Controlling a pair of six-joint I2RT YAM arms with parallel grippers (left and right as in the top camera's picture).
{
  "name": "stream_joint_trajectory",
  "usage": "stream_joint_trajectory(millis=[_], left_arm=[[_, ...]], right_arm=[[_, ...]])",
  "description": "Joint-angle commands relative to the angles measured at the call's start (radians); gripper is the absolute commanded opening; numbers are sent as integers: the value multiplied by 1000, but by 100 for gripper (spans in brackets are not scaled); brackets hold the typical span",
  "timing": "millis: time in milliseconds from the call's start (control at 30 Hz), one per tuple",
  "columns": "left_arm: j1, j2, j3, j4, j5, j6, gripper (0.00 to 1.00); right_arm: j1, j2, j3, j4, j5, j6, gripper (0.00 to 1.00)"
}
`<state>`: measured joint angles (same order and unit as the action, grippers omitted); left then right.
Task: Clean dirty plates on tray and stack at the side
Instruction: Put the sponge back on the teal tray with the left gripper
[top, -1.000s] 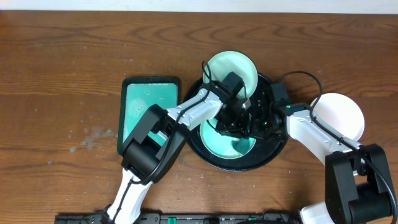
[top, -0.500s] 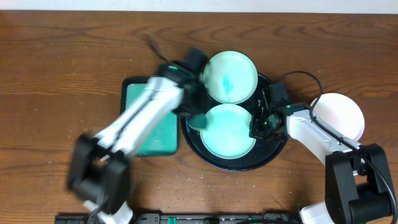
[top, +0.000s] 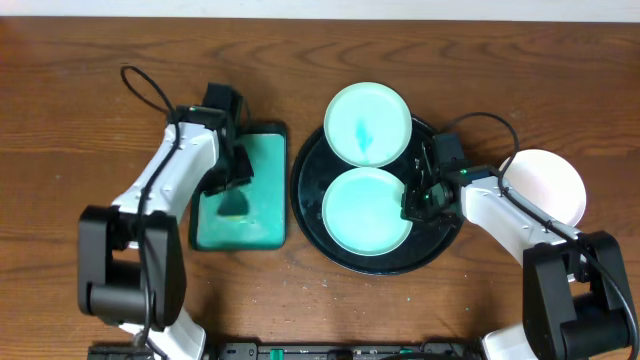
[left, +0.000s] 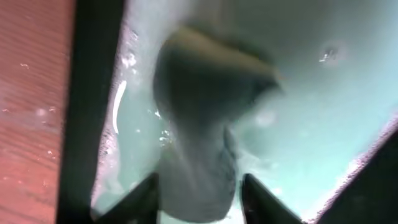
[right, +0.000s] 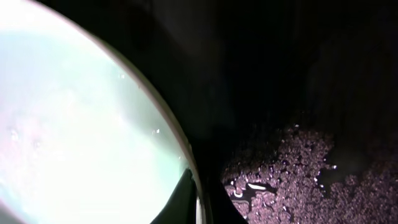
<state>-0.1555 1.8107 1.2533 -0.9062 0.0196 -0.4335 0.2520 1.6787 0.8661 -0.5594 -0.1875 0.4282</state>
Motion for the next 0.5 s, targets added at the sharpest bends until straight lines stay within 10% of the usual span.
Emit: stream_joint_trajectory(millis=[0,467], left_arm=[[-6,-49,21,3,26,14,52],[91,-653,55,-28,21,14,75]], right_arm=[[-2,38,-11,50,111,-26,1],[110,-244,229,-47,153,-247,1]])
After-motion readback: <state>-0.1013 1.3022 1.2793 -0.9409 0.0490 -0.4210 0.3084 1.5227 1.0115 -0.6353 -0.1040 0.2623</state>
